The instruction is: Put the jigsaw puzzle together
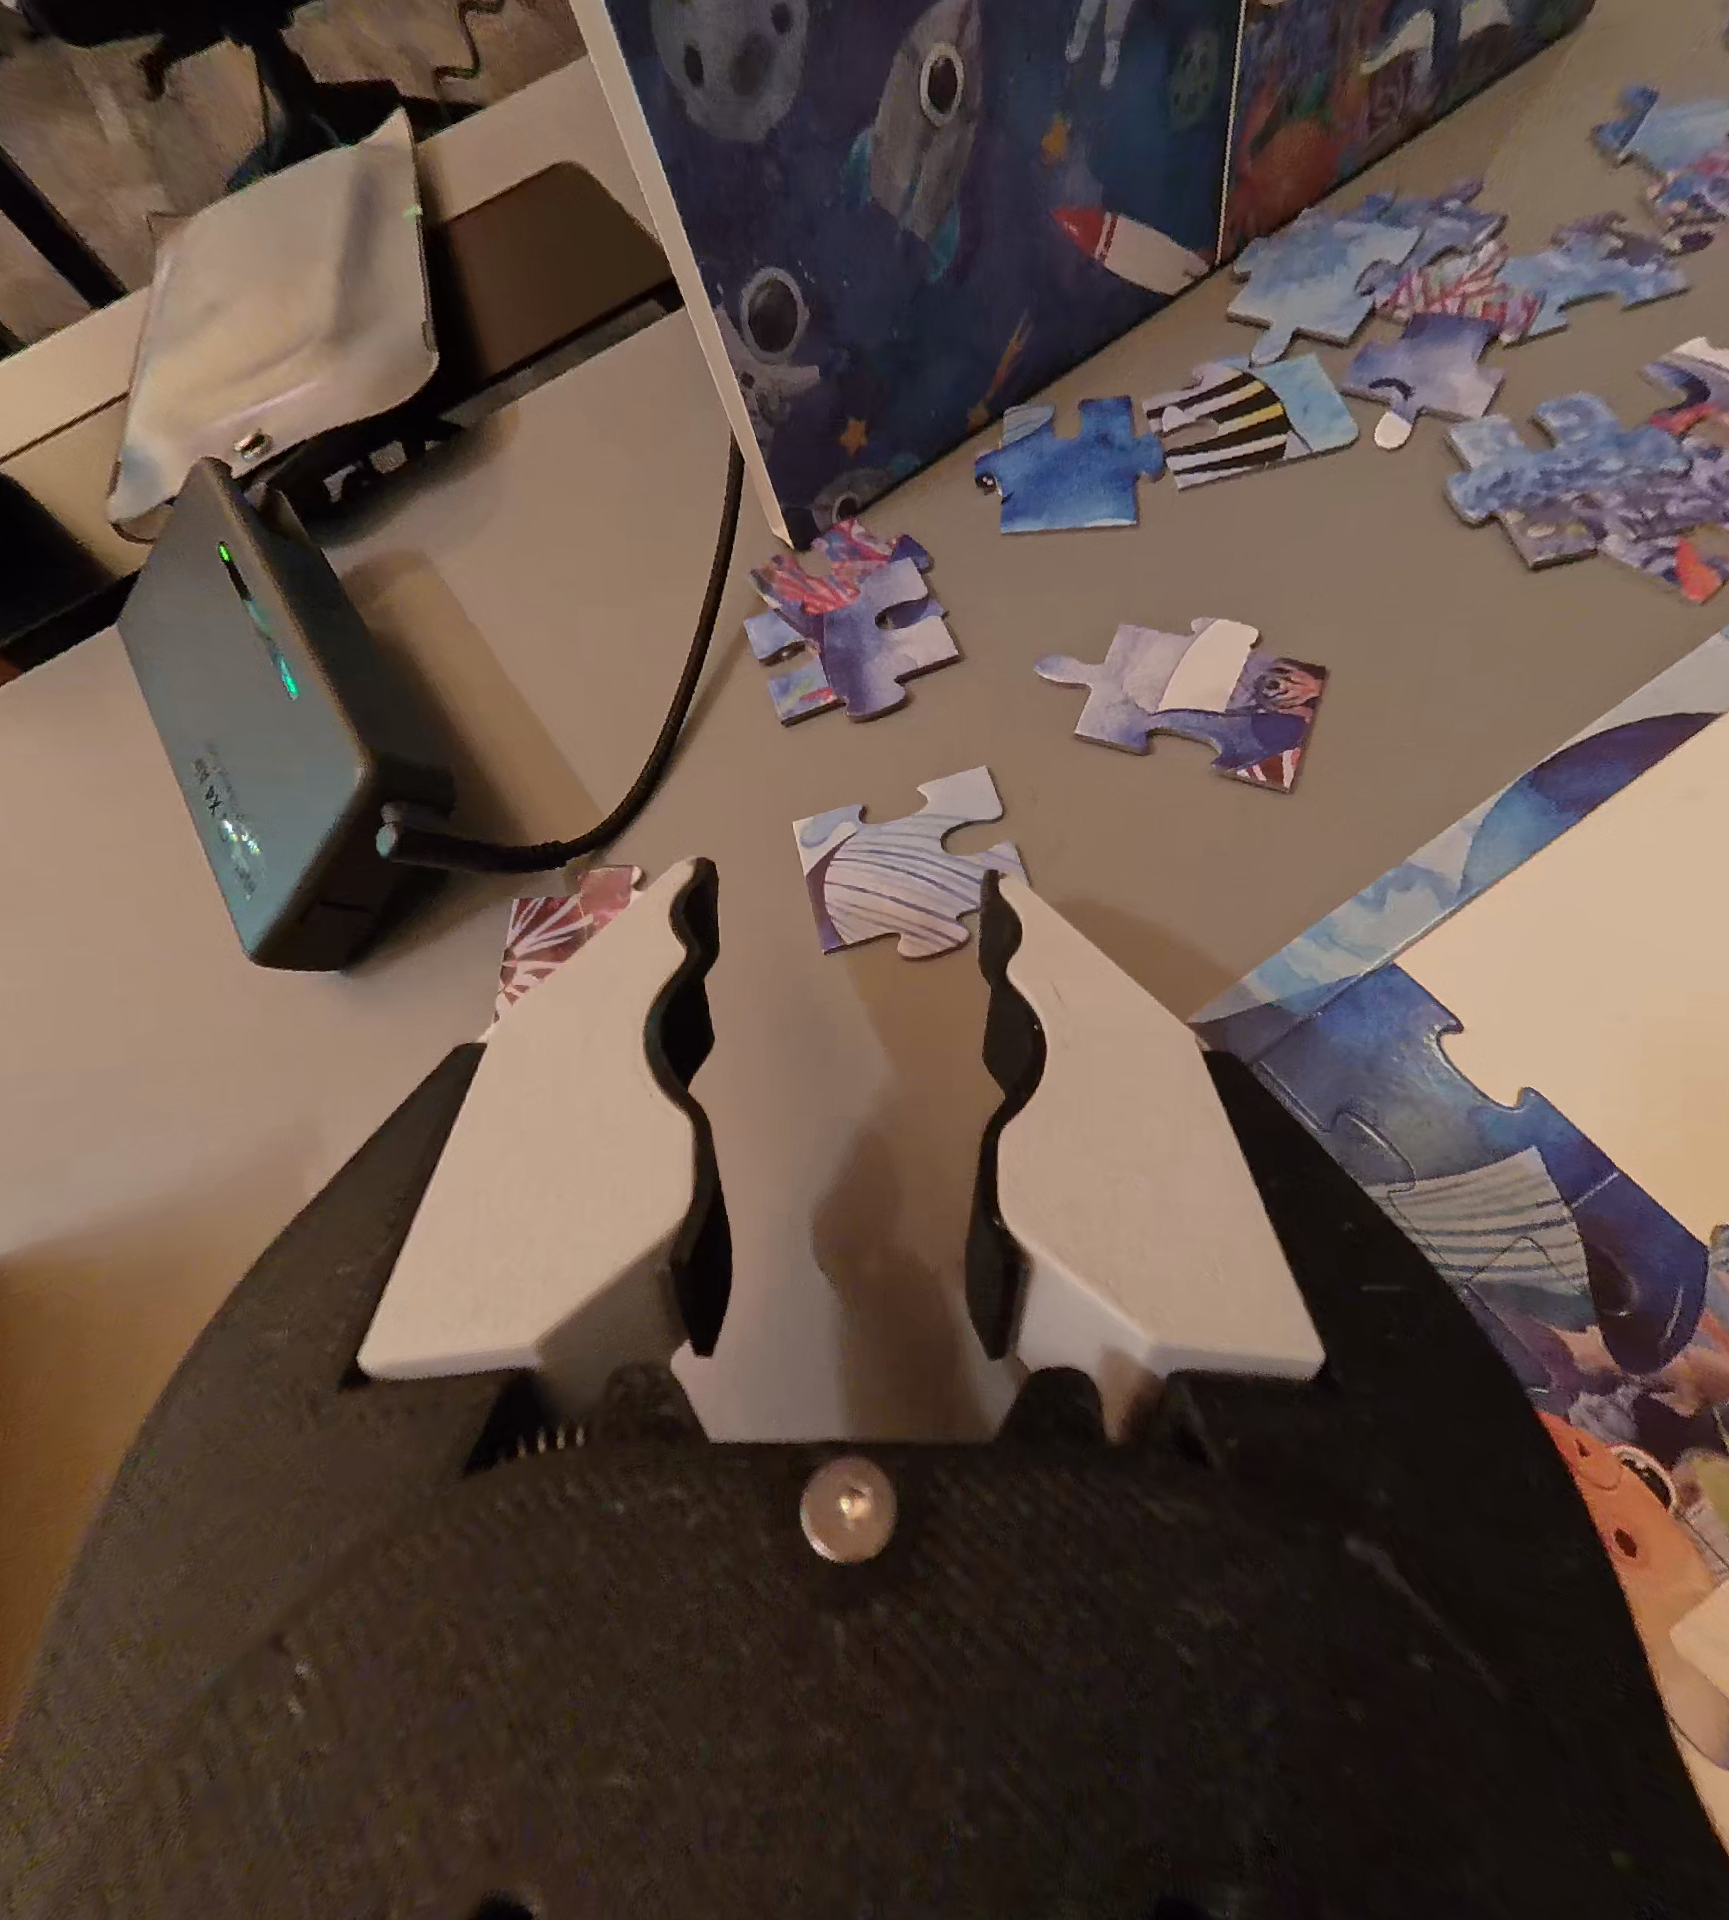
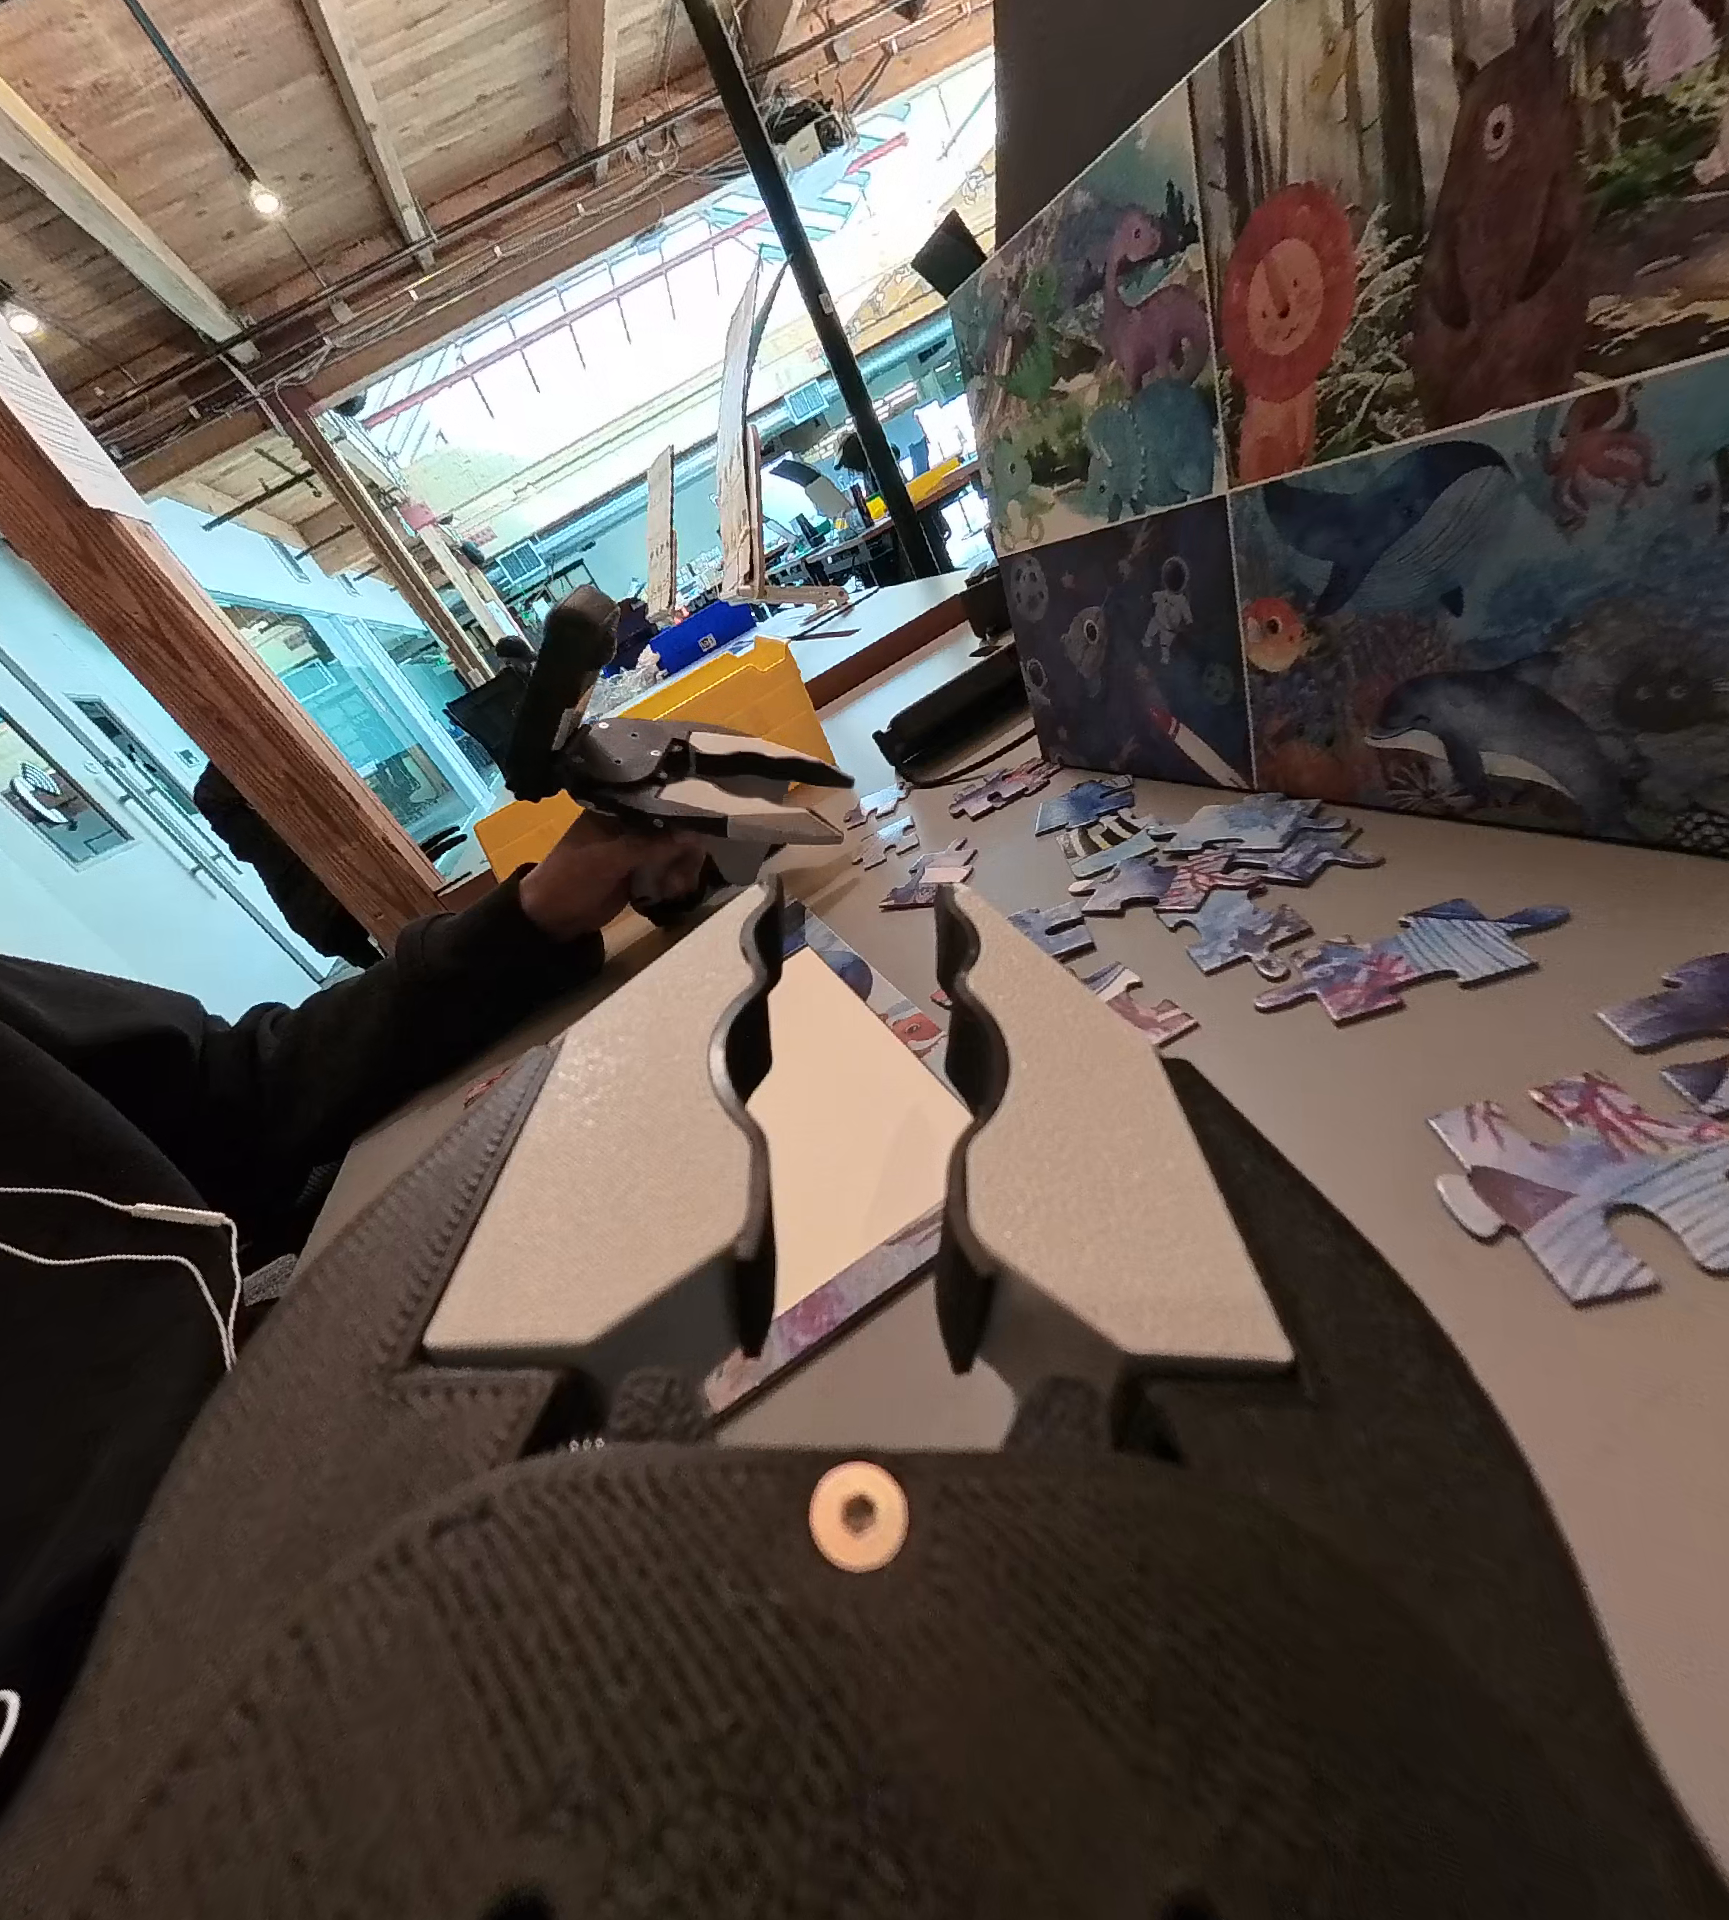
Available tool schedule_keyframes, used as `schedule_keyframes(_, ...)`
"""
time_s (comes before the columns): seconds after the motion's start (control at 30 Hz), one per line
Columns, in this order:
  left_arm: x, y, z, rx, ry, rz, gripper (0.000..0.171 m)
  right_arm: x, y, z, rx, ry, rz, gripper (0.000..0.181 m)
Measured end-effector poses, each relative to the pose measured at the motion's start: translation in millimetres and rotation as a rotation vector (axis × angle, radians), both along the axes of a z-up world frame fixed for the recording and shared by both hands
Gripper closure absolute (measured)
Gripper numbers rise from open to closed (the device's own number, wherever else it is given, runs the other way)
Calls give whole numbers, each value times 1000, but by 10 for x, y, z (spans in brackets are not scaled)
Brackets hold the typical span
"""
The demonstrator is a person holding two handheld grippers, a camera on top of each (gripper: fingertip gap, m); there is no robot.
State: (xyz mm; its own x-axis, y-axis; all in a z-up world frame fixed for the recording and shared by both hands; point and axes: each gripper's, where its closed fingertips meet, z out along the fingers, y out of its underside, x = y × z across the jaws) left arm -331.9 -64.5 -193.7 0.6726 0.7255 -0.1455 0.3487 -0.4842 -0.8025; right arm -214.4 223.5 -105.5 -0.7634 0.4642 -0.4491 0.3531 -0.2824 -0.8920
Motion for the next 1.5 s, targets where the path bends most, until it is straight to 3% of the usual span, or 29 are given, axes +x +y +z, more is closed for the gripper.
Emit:
schedule_keyframes(1.1,117,91,-130,-6,-114,-34,122,1,-17,-10,12,1,2,154)
schedule_keyframes(1.33,62,15,-221,-35,-161,48,103,-2,-23,-12,16,2,2,154)
schedule_keyframes(1.5,34,92,-243,49,-248,88,93,-19,-13,-6,41,17,-14,154)
